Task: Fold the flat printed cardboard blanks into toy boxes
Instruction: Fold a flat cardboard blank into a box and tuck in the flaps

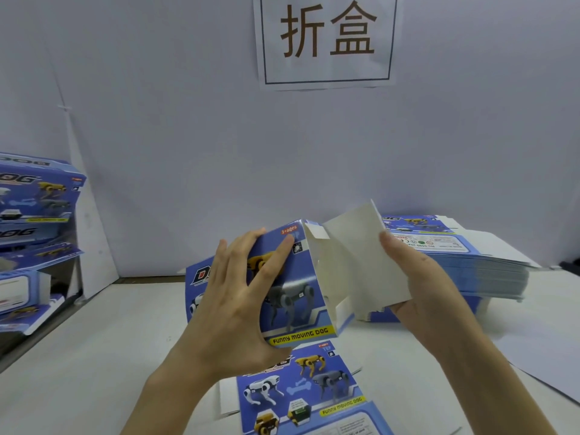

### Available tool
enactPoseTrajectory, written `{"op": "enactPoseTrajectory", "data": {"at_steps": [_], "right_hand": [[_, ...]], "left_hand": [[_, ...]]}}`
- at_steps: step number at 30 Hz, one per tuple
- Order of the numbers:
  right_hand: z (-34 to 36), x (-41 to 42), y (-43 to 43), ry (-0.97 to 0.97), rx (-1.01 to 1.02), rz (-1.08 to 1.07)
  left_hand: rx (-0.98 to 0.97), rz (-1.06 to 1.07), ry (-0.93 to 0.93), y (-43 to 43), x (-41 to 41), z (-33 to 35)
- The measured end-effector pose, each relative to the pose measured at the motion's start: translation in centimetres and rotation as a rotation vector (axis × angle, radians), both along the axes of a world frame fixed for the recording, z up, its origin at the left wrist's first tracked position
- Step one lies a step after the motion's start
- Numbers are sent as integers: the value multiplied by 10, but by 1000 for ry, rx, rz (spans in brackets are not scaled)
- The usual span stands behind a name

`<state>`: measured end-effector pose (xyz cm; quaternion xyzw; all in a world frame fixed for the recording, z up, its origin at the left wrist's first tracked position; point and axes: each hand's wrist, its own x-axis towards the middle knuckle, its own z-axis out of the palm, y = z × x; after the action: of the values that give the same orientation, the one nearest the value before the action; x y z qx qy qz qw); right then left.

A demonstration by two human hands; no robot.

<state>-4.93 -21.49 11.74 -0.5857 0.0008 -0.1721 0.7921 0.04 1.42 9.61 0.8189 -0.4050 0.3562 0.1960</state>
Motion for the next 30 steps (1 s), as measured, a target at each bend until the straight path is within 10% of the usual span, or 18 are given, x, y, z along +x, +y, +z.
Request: {"op": "enactPoseTrajectory", "data": {"at_steps": [22, 30], "right_hand": [[-9, -8, 53, -303, -537, -70], [-5, -17, 33, -370, -649, 209]], "left_hand": [[-3, 171, -82, -13, -9, -2], [-79, 160, 6, -12, -18, 6]]}}
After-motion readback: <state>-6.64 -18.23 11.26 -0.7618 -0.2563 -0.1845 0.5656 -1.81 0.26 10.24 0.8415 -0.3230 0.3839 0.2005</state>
